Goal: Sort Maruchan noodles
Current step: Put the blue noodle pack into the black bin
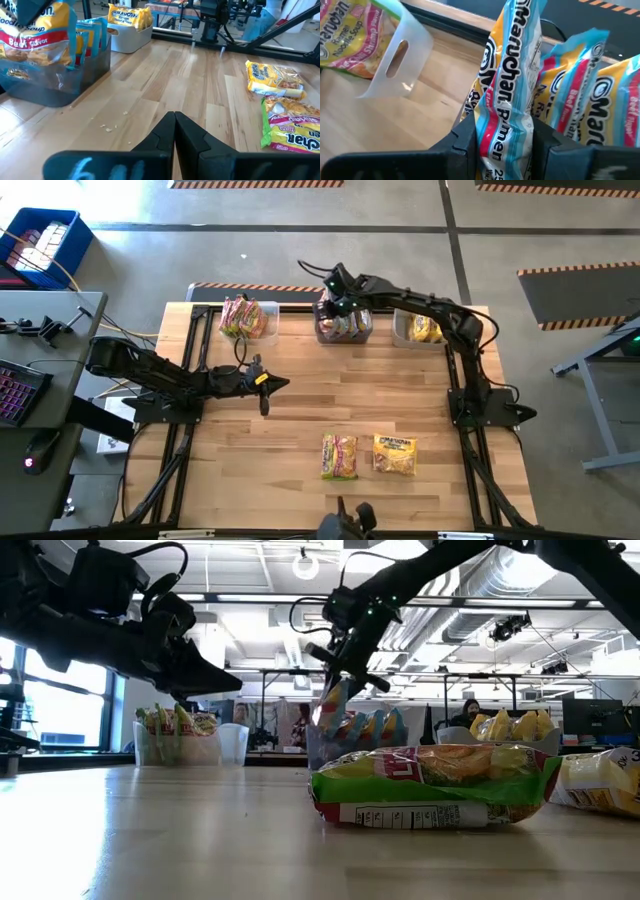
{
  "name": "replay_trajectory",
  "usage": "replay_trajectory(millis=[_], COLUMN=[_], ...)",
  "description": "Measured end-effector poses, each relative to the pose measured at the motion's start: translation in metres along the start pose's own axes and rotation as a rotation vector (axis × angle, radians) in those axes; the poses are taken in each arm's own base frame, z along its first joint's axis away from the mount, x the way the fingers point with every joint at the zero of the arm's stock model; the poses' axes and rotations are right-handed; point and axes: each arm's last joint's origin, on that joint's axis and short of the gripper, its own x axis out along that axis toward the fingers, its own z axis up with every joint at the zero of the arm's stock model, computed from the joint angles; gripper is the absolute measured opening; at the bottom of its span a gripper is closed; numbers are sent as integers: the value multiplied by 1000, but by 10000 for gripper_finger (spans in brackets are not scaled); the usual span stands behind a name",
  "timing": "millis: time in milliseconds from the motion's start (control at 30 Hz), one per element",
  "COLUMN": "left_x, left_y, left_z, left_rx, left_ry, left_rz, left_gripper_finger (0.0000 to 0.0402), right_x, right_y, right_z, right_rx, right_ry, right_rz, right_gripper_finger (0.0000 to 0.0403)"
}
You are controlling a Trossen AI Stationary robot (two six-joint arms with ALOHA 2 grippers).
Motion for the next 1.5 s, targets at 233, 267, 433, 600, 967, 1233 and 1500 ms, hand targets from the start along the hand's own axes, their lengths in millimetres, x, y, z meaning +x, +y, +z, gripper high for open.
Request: replay_trajectory(millis=[233,267,433,600,967,1233,1500], left_x=[0,0,0,0,0,0,0], left_y=[0,0,0,0,0,0,0], left_z=[0,0,0,0,0,-1,-1], left_rx=[-7,-8,-17,-18,-17,-16,-15], left_ry=[0,0,1,2,5,10,12], left_rz=[0,0,0,0,0,1,1], left_gripper_finger=[1,1,1,1,1,1,1], right_x=[1,2,11,16,29,16,-18], right_y=[-1,-2,-3,-4,-2,2,17], right_z=[1,1,0,-1,-6,3,20], right_rx=[20,23,22,13,-69,-118,-228], right_ry=[-18,-24,-30,-34,-7,-4,-42], right_rz=[-34,-43,-63,-73,-72,-70,-107], right_gripper_finger=[90,90,90,90,131,191,198])
